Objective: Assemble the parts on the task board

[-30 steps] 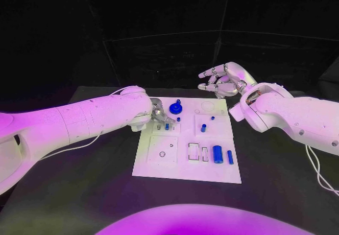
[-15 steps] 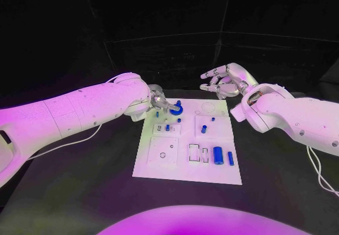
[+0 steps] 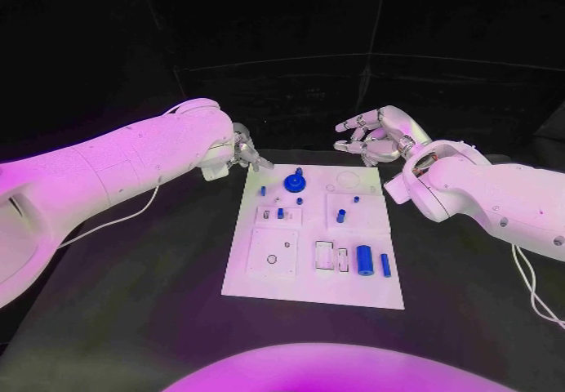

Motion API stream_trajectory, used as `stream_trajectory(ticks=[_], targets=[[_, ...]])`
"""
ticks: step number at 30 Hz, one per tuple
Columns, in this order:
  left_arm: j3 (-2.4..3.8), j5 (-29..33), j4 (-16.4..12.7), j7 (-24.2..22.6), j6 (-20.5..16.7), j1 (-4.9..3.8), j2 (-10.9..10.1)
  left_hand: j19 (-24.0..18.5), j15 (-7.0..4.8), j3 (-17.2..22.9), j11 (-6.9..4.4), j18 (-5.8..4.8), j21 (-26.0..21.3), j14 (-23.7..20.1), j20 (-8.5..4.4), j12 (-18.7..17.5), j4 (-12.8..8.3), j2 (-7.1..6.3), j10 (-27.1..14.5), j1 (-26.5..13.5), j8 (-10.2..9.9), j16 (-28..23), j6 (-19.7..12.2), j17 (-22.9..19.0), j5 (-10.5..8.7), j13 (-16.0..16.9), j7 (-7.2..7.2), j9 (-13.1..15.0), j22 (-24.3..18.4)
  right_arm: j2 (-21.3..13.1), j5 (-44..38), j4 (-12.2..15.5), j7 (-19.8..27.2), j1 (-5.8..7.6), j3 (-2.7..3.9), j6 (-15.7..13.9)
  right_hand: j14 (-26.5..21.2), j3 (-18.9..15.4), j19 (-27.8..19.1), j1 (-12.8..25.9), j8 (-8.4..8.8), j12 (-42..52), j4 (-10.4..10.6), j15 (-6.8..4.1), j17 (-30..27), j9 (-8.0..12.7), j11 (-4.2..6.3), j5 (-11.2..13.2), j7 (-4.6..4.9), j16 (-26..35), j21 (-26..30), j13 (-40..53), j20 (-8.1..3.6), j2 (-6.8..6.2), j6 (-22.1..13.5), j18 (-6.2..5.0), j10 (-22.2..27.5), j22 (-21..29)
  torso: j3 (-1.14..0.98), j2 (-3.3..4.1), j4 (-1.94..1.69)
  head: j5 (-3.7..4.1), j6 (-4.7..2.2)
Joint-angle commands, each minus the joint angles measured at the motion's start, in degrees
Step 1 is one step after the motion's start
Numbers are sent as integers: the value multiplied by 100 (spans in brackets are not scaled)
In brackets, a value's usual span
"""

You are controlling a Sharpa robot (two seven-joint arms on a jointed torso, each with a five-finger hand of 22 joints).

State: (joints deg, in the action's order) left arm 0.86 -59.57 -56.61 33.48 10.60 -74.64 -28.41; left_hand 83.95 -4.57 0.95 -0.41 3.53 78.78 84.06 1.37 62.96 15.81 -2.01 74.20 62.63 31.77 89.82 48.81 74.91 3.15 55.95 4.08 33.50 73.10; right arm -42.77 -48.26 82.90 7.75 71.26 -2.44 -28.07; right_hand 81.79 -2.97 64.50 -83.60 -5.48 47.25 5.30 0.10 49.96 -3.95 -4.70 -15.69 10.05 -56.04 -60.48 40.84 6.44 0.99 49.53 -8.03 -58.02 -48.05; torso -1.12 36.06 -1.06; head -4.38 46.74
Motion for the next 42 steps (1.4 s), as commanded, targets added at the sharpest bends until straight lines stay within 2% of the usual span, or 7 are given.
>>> stream_trajectory(ticks=[1, 3, 10, 18, 26, 37, 42], targets=[[-25, -17, 277, -148, 378, -10, 141, 43, 59, -50, 20, 0, -4, 594, 57, 15, -2, 15, -21, 79, -49, 18, -20, 1509, -28, 11, 10, -60, 18, 15, 19, 0, 49, 10, 4, 36, -37, 3, -35, 22, 17, 19, 24, 12, 1, 6, -13, -35, 3, 17, 34, -8, -4, -18, -38, -64, 36, 10, 8, 12, 15, -6, 11], [-46, -45, 429, -148, 441, -2, 222, 46, 72, -104, 33, 0, -2, 594, 74, 33, -5, 48, -21, 130, -107, 18, -3, 1509, -29, 17, 25, -139, 26, 22, 19, -1, 50, 10, 4, 38, -37, 3, -35, 22, 17, 19, 24, 12, 1, 6, -13, -35, 3, 17, 34, -8, -4, -18, -38, -64, 36, 10, 12, 30, 25, -17, -3], [-118, -85, 830, -177, 595, 55, 452, 55, 95, -235, 59, -3, 9, 594, 100, 65, -4, 110, -23, 216, -235, 18, 36, 1509, -29, 26, 53, -322, 52, 44, 19, -2, 54, 10, 4, 46, -38, 6, -34, 19, 17, 20, 25, 13, 6, 6, -13, -40, 4, 16, 35, -9, -3, -14, -40, -63, 39, 8, 11, 23, 13, -14, 9], [-150, -94, 1047, -283, 717, 117, 605, 69, 105, -371, 67, -10, 34, 594, 114, 100, 29, 133, -13, 210, -306, 18, 97, 1509, -30, 46, 61, -448, 94, 69, 19, -9, 58, 9, 4, 51, -38, 6, -34, 19, 17, 20, 25, 13, 6, 6, -13, -40, 4, 16, 35, -9, -3, -14, -40, -63, 39, 8, 8, 19, 12, -17, 23], [-220, -94, 1164, -342, 827, 159, 687, 79, 106, -444, 66, -16, 54, 594, 117, 118, 37, 138, -4, 210, -335, 18, 132, 1509, -30, 54, 58, -508, 126, 105, 19, -27, 63, 9, 4, 59, -38, 6, -34, 19, 17, 20, 25, 13, 6, 6, -13, -40, 4, 16, 35, -9, -3, -14, -40, -63, 39, 8, 8, 18, 15, -9, 38], [-234, -95, 1209, -362, 908, 173, 700, 90, 94, -515, 47, -22, 77, 594, 112, 141, -21, 225, 8, 352, -351, 18, 267, 1509, -29, 60, 33, -614, 167, 103, 19, -32, 60, 9, 4, 64, -38, 6, -34, 19, 17, 20, 25, 13, 6, 6, -13, -40, 4, 16, 35, -9, -3, -14, -40, -63, 39, 8, 7, 16, -1, 10, 57], [-234, -95, 1218, -381, 969, 175, 713, 93, 86, -541, 37, -24, 84, 594, 107, 147, -83, 274, 14, 464, -358, 18, 333, 1509, -29, 58, 23, -670, 182, 106, 19, -37, 60, 9, 4, 66, -38, 6, -34, 19, 17, 20, 25, 13, 6, 6, -13, -40, 4, 16, 35, -9, -3, -14, -40, -63, 39, 8, 1, 13, 4, -10, 70]])
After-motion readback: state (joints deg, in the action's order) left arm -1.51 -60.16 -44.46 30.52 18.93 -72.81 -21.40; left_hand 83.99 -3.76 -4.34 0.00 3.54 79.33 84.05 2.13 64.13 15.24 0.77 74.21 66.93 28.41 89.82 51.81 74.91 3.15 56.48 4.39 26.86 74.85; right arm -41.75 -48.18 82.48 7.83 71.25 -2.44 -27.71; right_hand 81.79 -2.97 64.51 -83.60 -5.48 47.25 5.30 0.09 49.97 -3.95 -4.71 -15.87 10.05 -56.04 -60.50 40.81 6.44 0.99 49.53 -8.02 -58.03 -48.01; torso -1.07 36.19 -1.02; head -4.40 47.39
